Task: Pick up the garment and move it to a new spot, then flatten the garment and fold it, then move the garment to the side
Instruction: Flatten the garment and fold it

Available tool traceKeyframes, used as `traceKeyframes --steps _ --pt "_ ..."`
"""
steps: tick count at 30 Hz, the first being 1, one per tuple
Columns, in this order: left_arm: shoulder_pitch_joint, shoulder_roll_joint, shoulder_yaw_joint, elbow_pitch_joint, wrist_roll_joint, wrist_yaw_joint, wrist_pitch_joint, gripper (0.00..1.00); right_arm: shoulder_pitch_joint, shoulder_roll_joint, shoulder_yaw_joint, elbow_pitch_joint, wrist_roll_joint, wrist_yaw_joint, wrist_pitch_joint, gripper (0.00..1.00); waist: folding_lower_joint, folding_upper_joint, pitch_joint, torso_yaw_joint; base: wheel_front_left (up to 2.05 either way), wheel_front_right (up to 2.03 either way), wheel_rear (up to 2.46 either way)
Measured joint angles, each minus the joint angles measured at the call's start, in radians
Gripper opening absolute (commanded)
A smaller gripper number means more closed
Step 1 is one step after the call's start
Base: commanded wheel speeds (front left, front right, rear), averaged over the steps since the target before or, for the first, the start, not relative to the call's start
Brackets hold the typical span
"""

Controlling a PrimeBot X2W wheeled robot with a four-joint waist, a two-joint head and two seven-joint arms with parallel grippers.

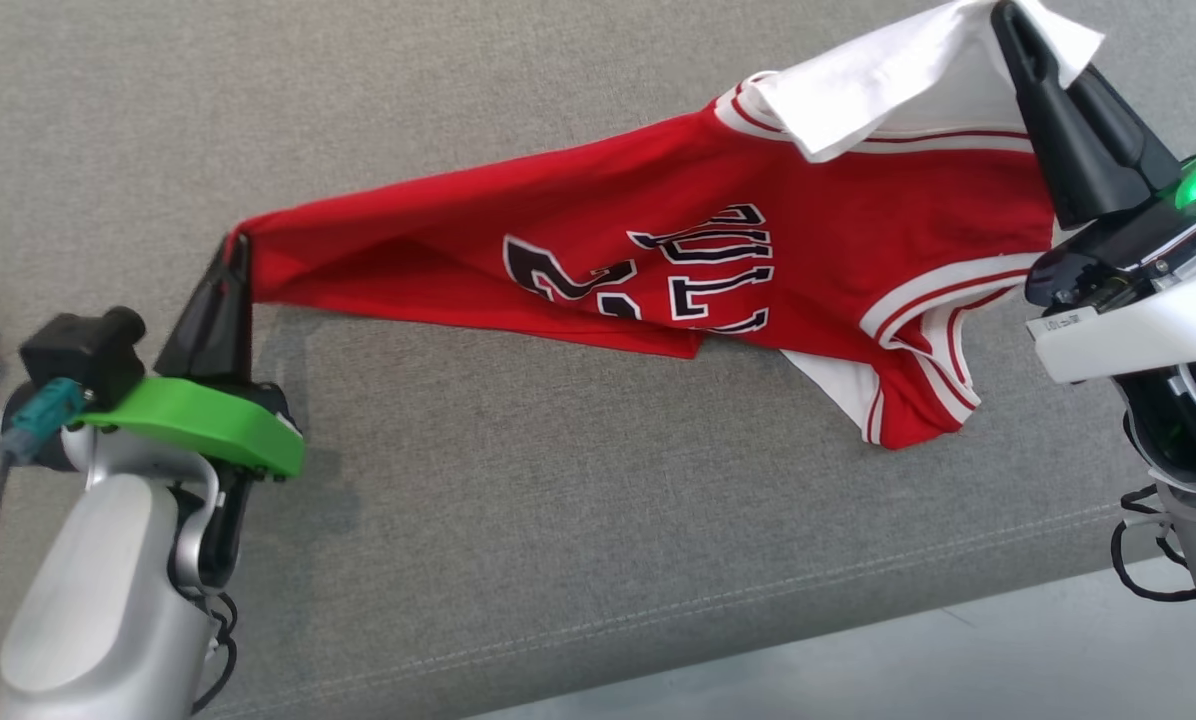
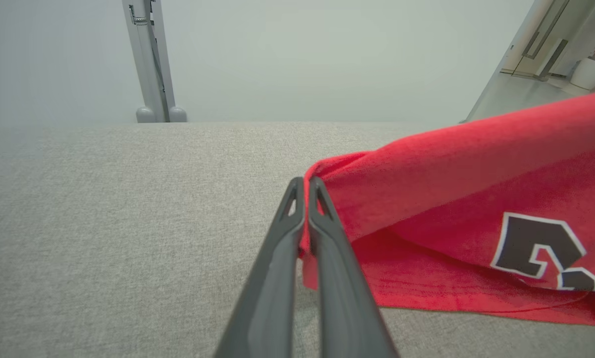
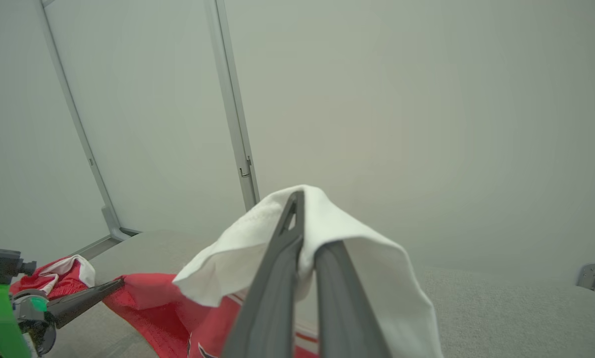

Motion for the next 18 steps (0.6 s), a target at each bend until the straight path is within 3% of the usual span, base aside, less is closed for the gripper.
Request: traceKeyframes --steps 10,18 --pt "0.005 0.005 0.145 -0.227 -0.045 0.031 -0.017 0.0 0.004 0.034 -0.051 -0.025 0.063 0.0 -0.073 0.0 0.0 0.0 -0.097 0.036 0.0 0.0 0.0" --pt "0.148 0.018 0.154 -0.402 -0.112 0.031 -0.011 0.0 0.066 0.039 -0.116 -0.124 0.125 -0.008 -0.103 0.0 0.0 -0.0001 -0.204 0.056 0.0 0.0 0.0"
